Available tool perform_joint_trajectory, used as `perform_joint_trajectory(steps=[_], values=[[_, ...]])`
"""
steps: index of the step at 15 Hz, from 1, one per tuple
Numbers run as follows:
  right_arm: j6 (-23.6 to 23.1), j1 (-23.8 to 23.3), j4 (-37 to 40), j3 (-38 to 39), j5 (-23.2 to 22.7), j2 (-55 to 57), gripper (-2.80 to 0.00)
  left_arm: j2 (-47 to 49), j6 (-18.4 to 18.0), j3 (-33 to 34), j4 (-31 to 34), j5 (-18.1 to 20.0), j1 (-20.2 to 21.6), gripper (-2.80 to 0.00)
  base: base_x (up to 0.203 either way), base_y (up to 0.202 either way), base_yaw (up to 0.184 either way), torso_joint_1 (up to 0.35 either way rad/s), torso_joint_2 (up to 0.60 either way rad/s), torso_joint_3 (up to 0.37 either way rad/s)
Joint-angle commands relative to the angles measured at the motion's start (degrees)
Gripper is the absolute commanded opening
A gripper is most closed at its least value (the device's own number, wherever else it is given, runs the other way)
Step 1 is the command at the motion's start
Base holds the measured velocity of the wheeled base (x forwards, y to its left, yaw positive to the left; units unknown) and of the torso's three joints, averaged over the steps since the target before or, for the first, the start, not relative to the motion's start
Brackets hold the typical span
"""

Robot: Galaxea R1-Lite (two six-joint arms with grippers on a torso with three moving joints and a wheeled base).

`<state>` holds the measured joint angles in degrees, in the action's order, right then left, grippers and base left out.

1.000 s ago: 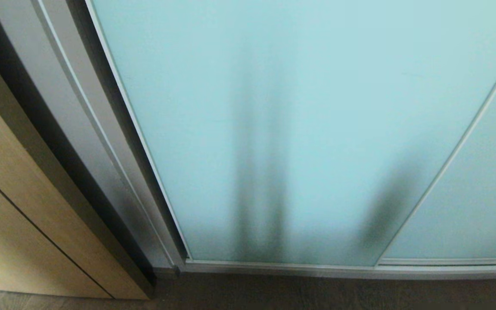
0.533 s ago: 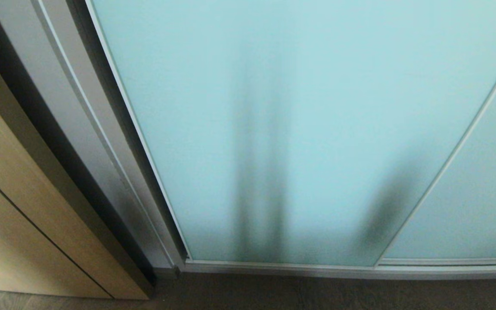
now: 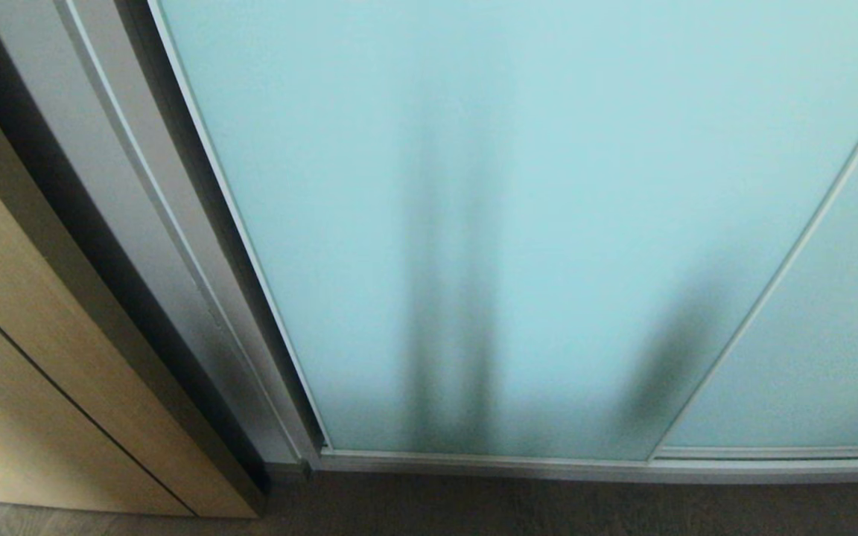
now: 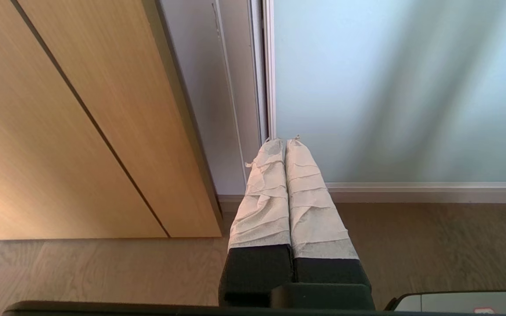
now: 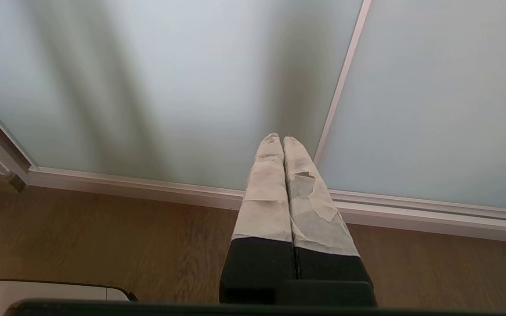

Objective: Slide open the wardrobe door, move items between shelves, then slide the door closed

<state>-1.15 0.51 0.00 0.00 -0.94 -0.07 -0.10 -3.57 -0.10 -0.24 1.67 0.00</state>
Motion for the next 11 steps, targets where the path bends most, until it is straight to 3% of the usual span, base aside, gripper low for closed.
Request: perform_joint_trajectory(steps=[1,11], values=[[0.0,0.0,-0.1,0.0,-0.1,-0.1,-2.80,0.2,0.0,0.0,0.0,0.0,0.0,-2.80,0.000,0.000,0.000,0.000,0.00,0.000],[0.4,0.0,-0.2,0.0,0.1,0.0,-2.80,0.2,0.0,0.0,0.0,0.0,0.0,-2.80,0.000,0.000,0.000,0.000,0.00,0.000]])
